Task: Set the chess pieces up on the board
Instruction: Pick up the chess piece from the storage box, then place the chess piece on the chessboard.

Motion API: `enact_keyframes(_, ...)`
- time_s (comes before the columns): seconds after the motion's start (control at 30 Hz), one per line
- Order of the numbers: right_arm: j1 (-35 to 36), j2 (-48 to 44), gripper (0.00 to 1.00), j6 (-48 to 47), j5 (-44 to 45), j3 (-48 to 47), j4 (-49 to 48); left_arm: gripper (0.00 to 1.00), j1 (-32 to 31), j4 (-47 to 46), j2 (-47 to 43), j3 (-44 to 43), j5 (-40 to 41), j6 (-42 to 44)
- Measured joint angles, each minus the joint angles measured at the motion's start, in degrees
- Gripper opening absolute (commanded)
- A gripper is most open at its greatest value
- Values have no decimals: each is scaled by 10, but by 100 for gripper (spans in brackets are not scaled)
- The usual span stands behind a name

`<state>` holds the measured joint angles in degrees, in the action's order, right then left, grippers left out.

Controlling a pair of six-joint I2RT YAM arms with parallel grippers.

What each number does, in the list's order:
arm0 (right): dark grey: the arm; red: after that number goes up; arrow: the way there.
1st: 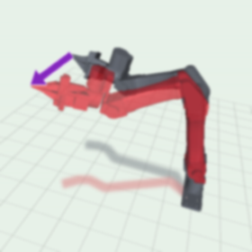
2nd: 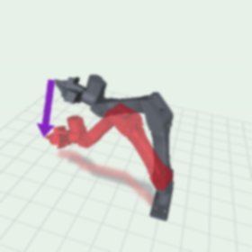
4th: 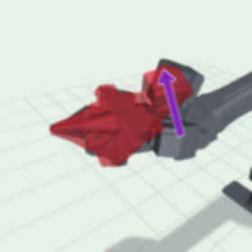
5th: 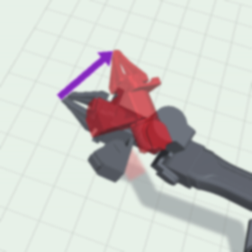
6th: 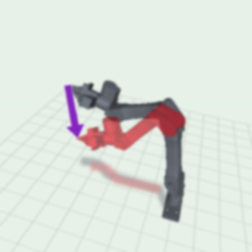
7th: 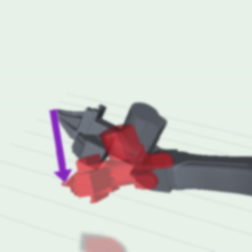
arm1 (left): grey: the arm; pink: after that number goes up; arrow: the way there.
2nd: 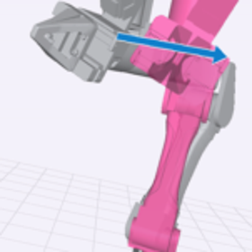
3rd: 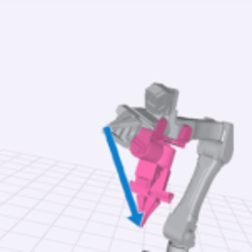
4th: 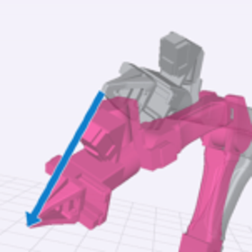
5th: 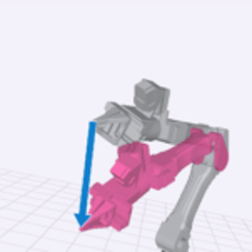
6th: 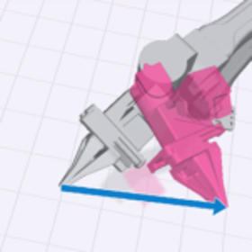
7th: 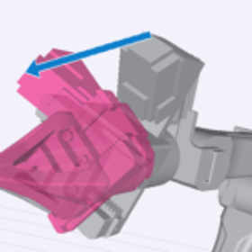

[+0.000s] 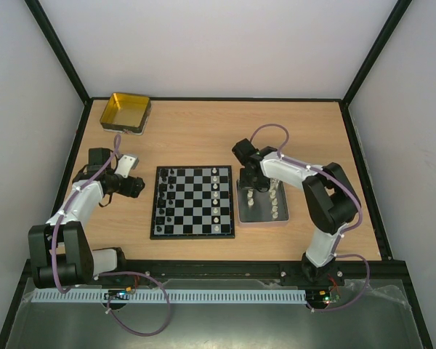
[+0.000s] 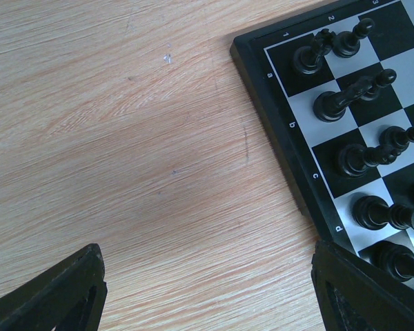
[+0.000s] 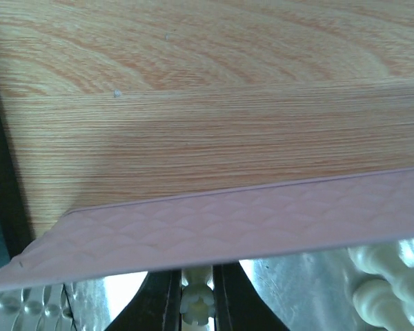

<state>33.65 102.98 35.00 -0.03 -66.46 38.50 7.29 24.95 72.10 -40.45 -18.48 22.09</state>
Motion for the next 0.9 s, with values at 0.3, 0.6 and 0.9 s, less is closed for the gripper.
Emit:
enact_keyframes(0.3,2,-45,5,-5,26,-9,40,82,0,0,1,0,-2,0)
enact_keyframes(0.6,36,-34,4,-16,49,-159,94,81,0,0,1,0,-4,0)
enact_keyframes(0.9,48,82,4,-30,31,-258,107,82,0,0,1,0,-4,0)
